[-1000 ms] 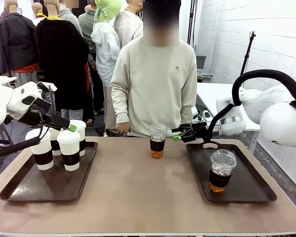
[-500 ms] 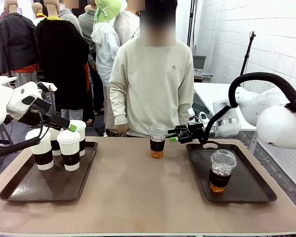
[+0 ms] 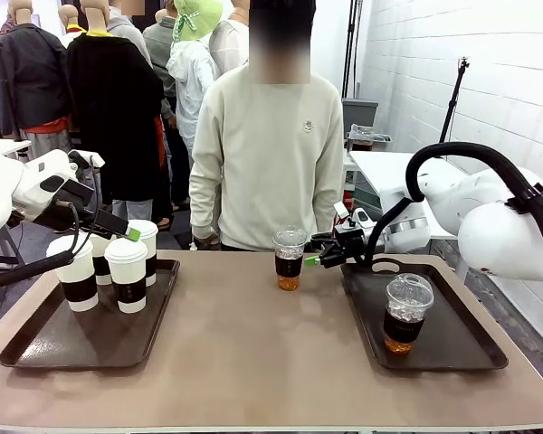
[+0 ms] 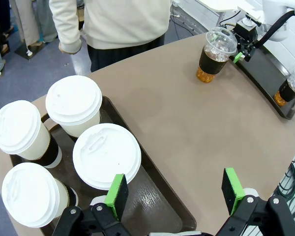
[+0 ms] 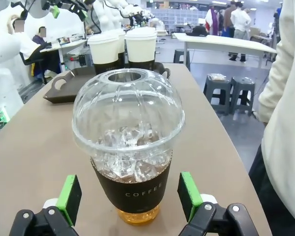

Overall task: Distribute the coffee onto the tray.
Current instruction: Pick up another iced Americano from the middle of the table and place it on the right Handle tray.

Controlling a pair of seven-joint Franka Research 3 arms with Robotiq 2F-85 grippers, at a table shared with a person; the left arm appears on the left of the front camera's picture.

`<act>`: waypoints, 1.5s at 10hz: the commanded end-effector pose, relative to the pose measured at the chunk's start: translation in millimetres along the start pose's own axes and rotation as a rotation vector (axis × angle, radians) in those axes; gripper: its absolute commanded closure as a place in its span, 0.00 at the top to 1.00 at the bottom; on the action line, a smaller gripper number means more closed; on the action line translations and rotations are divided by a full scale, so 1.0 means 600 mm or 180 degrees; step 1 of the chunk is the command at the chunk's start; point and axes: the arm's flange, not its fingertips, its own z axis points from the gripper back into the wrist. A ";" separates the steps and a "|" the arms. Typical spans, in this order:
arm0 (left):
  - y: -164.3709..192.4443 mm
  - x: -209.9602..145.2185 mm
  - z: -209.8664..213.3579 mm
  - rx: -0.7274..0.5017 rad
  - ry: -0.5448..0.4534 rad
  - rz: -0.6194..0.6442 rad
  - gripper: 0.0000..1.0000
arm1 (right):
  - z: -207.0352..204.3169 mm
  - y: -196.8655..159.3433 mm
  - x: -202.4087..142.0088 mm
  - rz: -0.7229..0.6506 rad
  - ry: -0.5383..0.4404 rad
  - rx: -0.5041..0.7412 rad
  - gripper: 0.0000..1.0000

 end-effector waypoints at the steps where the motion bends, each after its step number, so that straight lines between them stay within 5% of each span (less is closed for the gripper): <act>1: 0.004 -0.001 -0.003 -0.0055 -0.0014 0.0010 1.00 | -0.007 -0.019 0.002 -0.0051 0.0047 0.0099 1.00; 14: 0.004 -0.001 -0.003 -0.0055 -0.0014 0.0010 1.00 | -0.066 -0.041 -0.012 -0.0141 0.0068 0.0486 1.00; 15: 0.004 -0.001 -0.003 -0.0055 -0.0014 0.0010 1.00 | -0.066 -0.041 -0.011 -0.0245 0.0104 0.0453 0.82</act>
